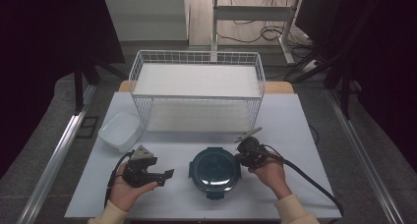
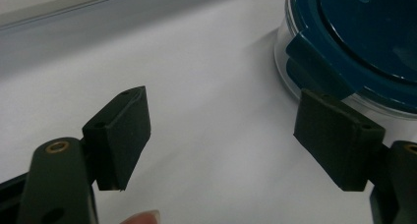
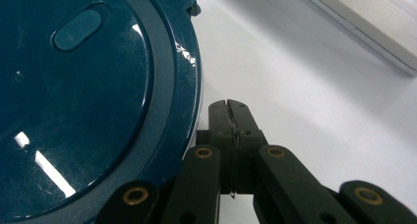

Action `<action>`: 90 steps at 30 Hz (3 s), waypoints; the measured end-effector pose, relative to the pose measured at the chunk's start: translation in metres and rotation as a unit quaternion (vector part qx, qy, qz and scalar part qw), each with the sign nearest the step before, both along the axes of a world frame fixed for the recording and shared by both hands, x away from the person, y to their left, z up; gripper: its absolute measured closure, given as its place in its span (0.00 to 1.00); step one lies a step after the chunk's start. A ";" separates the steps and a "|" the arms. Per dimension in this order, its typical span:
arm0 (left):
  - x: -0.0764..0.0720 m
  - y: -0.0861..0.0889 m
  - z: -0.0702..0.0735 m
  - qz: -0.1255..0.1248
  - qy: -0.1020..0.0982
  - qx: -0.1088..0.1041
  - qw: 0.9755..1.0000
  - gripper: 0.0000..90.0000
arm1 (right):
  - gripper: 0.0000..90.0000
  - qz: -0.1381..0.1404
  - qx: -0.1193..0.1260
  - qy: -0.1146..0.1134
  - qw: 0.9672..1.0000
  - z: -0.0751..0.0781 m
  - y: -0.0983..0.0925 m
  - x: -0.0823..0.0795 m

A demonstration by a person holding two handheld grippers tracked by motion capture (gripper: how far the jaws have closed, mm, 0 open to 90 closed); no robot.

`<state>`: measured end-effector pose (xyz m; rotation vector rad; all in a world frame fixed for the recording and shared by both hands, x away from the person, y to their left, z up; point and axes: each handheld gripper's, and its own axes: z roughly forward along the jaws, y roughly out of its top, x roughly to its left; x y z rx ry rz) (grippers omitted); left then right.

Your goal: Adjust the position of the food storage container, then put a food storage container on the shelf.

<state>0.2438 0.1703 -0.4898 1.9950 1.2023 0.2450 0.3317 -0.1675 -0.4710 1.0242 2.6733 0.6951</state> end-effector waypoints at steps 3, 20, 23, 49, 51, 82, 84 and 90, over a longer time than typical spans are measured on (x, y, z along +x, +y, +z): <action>0.000 0.000 0.000 -0.002 -0.001 0.001 1.000 0.23 | 1.00 0.004 0.001 0.002 1.000 0.000 0.004 -0.002; -0.001 0.005 0.004 0.005 -0.005 -0.010 1.000 0.23 | 0.99 -0.006 0.052 -0.023 0.998 0.015 -0.001 -0.005; -0.001 0.006 0.004 0.008 -0.004 -0.015 1.000 0.23 | 0.99 -0.011 0.074 -0.037 0.996 0.027 -0.008 -0.013; -0.006 0.007 0.016 0.014 -0.007 -0.050 0.999 0.20 | 0.26 -0.064 0.228 -0.025 0.971 0.019 -0.061 -0.068; -0.006 0.008 0.016 0.013 -0.006 -0.052 0.999 0.20 | 0.25 -0.061 0.227 -0.020 0.972 0.018 -0.060 -0.068; 0.000 -0.009 0.013 0.009 0.062 -0.137 0.989 0.11 | 0.20 -0.055 0.257 0.030 0.964 0.012 -0.044 -0.067; 0.001 -0.012 0.010 0.008 0.071 -0.144 0.987 0.10 | 0.19 -0.059 0.258 0.041 0.963 0.008 -0.041 -0.065; 0.011 -0.021 0.002 0.003 0.103 -0.170 0.980 0.09 | 0.13 -0.075 0.262 0.073 0.959 -0.002 -0.030 -0.055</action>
